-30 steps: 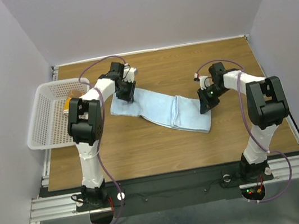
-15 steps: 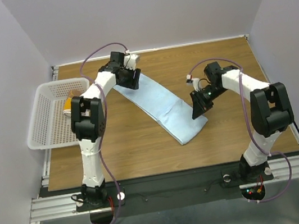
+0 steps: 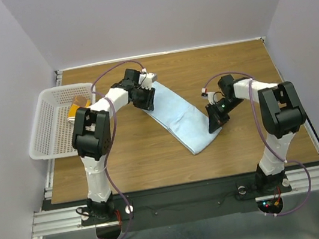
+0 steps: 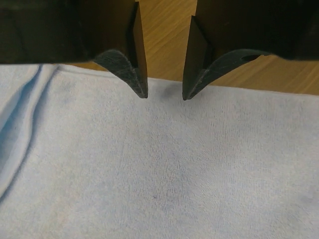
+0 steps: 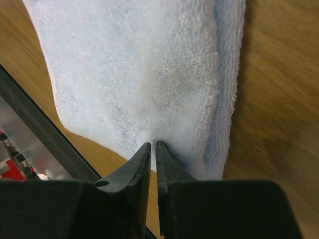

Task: Roll the towels
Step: Fold the towel

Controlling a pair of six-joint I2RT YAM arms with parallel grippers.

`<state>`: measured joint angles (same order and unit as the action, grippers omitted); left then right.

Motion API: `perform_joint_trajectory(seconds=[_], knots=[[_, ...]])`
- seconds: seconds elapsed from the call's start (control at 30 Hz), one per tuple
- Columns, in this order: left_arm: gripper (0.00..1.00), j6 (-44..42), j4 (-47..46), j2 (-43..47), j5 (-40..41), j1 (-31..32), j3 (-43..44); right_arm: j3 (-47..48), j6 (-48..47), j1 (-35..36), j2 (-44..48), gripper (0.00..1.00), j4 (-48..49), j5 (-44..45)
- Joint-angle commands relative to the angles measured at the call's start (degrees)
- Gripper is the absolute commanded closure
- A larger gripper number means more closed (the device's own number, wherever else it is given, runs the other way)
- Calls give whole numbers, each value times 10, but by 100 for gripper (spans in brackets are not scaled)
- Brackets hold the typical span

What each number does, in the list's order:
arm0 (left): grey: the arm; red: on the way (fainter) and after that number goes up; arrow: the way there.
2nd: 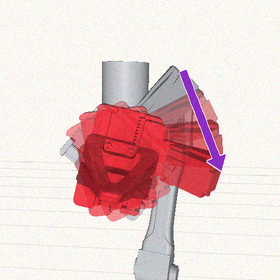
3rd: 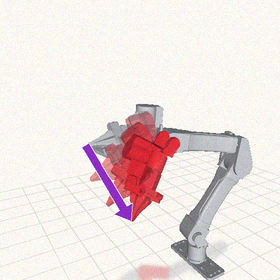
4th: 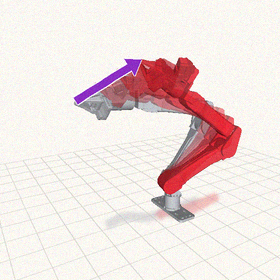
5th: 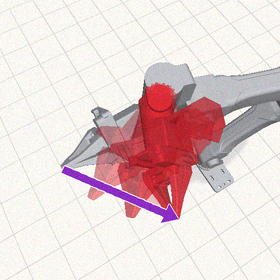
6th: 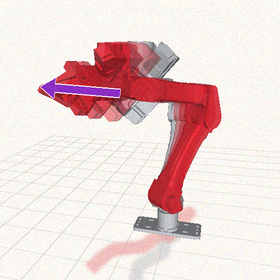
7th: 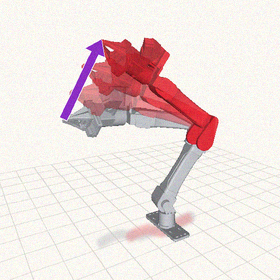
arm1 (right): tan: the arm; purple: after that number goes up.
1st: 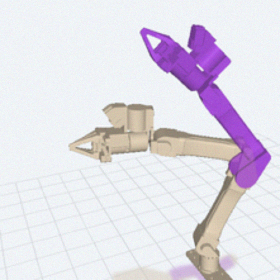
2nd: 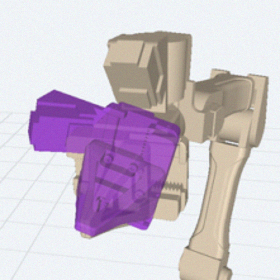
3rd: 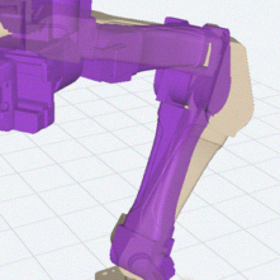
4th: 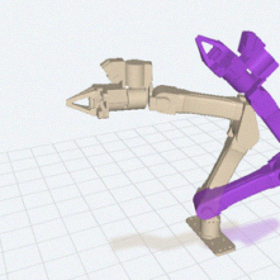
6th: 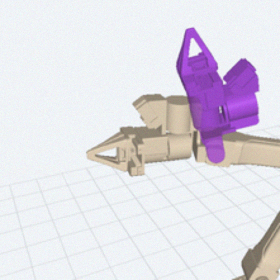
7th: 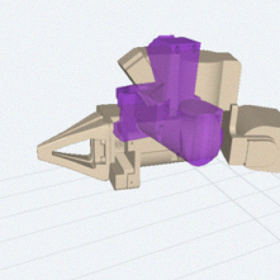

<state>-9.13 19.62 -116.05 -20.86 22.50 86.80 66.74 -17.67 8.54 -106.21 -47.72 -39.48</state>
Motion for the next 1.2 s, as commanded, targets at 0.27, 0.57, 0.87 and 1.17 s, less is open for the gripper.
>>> perform_joint_trajectory(seconds=[0.27, 0.57, 0.87, 1.17], knots=[[60, -9, 38, -184, -36, -3, 220, -76, 43, 23, -52, 92, 38, -147], [43, -24, 76, -263, -48, -1, 404, -62, 79, 109, -23, 77, 68, -217], [1, -43, -114, 78, -54, -15, 77, -10, 107, 87, 77, 76, 89, -214], [1, -169, -179, 342, -96, -10, -189, 51, 257, 84, -8, 74, 260, -161]])
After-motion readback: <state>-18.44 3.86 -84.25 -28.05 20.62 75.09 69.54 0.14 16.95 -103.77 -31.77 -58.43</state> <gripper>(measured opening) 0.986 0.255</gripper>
